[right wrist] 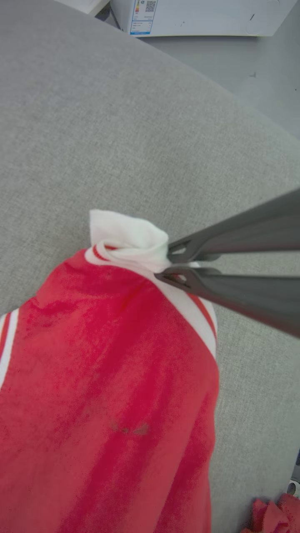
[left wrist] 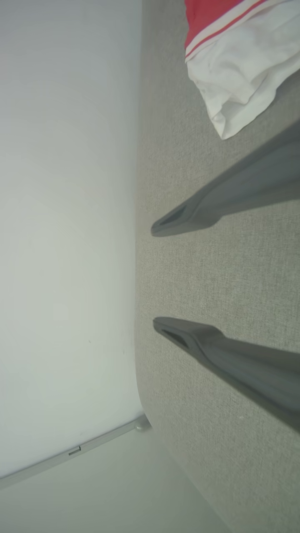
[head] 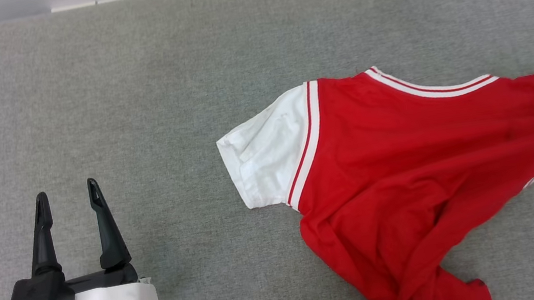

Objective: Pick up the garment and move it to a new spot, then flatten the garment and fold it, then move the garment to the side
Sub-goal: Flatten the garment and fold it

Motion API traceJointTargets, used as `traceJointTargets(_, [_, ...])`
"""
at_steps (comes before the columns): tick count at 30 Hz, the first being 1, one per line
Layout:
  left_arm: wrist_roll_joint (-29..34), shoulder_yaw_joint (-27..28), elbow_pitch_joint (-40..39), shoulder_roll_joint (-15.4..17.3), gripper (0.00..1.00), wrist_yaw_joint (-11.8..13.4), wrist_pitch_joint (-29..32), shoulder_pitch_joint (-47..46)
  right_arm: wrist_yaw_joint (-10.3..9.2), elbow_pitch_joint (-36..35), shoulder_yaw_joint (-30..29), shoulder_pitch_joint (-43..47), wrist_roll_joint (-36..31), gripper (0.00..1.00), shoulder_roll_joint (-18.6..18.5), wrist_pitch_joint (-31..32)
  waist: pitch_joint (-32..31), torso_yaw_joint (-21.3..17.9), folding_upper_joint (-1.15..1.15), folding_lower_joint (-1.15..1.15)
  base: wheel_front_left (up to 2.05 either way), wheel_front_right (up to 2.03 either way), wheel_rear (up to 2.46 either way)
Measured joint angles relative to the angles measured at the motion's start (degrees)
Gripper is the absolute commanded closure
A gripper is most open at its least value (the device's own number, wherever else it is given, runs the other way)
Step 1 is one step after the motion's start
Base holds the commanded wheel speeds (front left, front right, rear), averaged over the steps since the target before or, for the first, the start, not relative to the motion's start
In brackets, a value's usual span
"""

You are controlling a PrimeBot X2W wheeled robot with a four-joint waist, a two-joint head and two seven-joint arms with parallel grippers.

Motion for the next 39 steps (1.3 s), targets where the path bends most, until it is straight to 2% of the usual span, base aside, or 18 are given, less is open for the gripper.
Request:
traceJointTargets(5, [0.26, 0.07, 0.47, -0.01, 0.00, -0.18, 0.00, -0.81, 0.00, 10.99, -2.07, 2.87, -2.89, 1.00, 6.76, -1.37, 1.53, 0.97, 0.00, 0.00, 0.00, 0.00, 0.00])
traceJointTargets(10, [0.58, 1.03, 1.16, 0.00, 0.00, -0.65, 0.00, -1.19, 0.00, 17.15, -4.00, 3.93, -4.39, 0.98, 10.68, -4.81, 1.50, 0.81, 0.00, 0.00, 0.00, 0.00, 0.00])
traceJointTargets(11, [0.79, 1.35, 1.40, 0.04, 0.00, -0.70, 0.00, -1.19, 0.00, 17.63, -4.11, 3.94, -5.22, 0.42, 11.20, -6.37, 1.25, 0.58, 0.00, 0.00, 0.00, 0.00, 0.00])
traceJointTargets(12, [1.03, 1.60, 1.60, 0.10, 0.00, -0.79, 0.00, -1.20, 0.00, 18.09, -4.30, 4.02, -5.72, 0.00, 11.76, -8.03, 0.92, 0.36, 0.00, 0.00, 0.00, 0.00, 0.00])
traceJointTargets(15, [1.62, 2.30, 2.08, 0.67, 0.00, -1.31, 0.00, -1.20, 0.01, 17.92, -5.26, 4.08, -7.94, 0.00, 12.76, -14.44, -0.49, -0.34, 0.00, 0.00, 0.00, 0.00, 0.00])
traceJointTargets(20, [1.99, 3.55, 2.11, 2.50, 0.00, -2.53, 0.00, -1.92, -0.01, 14.00, -7.69, 3.22, -13.19, 0.00, 12.03, -25.64, -2.82, -1.91, 0.00, 0.00, 0.00, 0.00, 0.00])
traceJointTargets(26, [2.22, 3.44, 3.85, 5.97, 0.00, -5.20, 0.00, -5.66, 0.00, 8.66, -15.79, 4.14, -20.15, 0.00, 14.45, -38.84, -4.43, -4.09, 0.00, 0.00, 0.00, 0.00, 0.00])
traceJointTargets(32, [2.68, 1.55, 6.52, 10.00, 0.00, -8.37, 4.57, -12.35, 0.00, 4.82, -30.98, 9.28, -31.50, 0.00, 22.54, -51.48, -4.69, -5.65, 0.00, 0.00, 0.00, 0.00, 0.00])
traceJointTargets(39, [1.22, -2.74, 8.66, 14.39, 0.00, -11.92, 14.94, -19.59, 0.00, -5.44, -46.03, 21.40, -44.57, 0.00, 33.23, -54.69, -4.29, -6.56, 0.00, 0.00, 0.00, 0.00, 0.00])
